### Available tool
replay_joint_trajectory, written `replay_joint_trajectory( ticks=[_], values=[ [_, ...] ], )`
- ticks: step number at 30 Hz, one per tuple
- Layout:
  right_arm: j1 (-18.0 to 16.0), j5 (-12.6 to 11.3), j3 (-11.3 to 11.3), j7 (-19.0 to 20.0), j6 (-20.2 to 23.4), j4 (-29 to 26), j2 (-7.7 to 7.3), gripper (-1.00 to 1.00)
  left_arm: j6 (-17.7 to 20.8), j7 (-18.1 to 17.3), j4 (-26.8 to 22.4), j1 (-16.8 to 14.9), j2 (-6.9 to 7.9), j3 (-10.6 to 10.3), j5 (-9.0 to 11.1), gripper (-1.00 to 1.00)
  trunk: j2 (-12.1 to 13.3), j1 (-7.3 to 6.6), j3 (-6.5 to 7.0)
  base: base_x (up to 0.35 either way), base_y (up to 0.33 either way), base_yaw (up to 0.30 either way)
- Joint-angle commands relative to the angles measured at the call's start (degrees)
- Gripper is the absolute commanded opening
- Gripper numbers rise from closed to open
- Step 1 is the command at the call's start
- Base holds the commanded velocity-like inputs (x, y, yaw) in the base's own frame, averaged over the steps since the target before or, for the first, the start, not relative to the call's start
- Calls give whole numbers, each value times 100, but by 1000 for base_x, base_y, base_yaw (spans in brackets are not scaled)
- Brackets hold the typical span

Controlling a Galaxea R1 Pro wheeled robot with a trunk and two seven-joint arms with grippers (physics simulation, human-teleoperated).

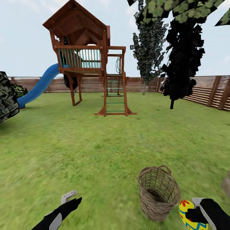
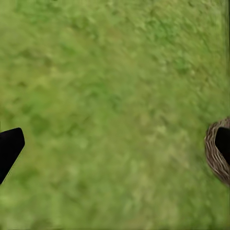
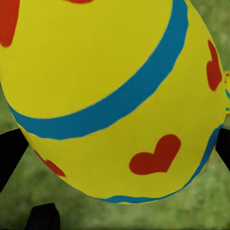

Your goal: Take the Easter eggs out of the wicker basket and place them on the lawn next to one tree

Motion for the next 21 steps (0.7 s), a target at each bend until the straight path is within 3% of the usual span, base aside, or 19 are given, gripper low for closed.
replay_joint_trajectory(
  ticks=[1, 14, 18, 21],
  values=[
    [-4, -22, 3, 4, 32, -7, -3, -100, 13, -35, 1, -2, 4, 21, 43, 100, -3, 0, -1, 0, 334, -261],
    [-4, -19, 3, 3, 32, -6, -4, -100, 24, -35, 1, -2, 6, 14, 38, 100, -3, 0, 64, 0, 334, -253],
    [-4, -18, 11, -5, 26, -6, -2, -100, 44, -68, 1, -2, 65, 59, 77, 100, -3, 0, 66, 118, 297, -67],
    [-4, -18, 14, -5, 26, -7, 3, -100, 48, -323, 1, -2, 162, 89, 106, 100, -3, 0, 66, 280, 206, -3]
  ],
)
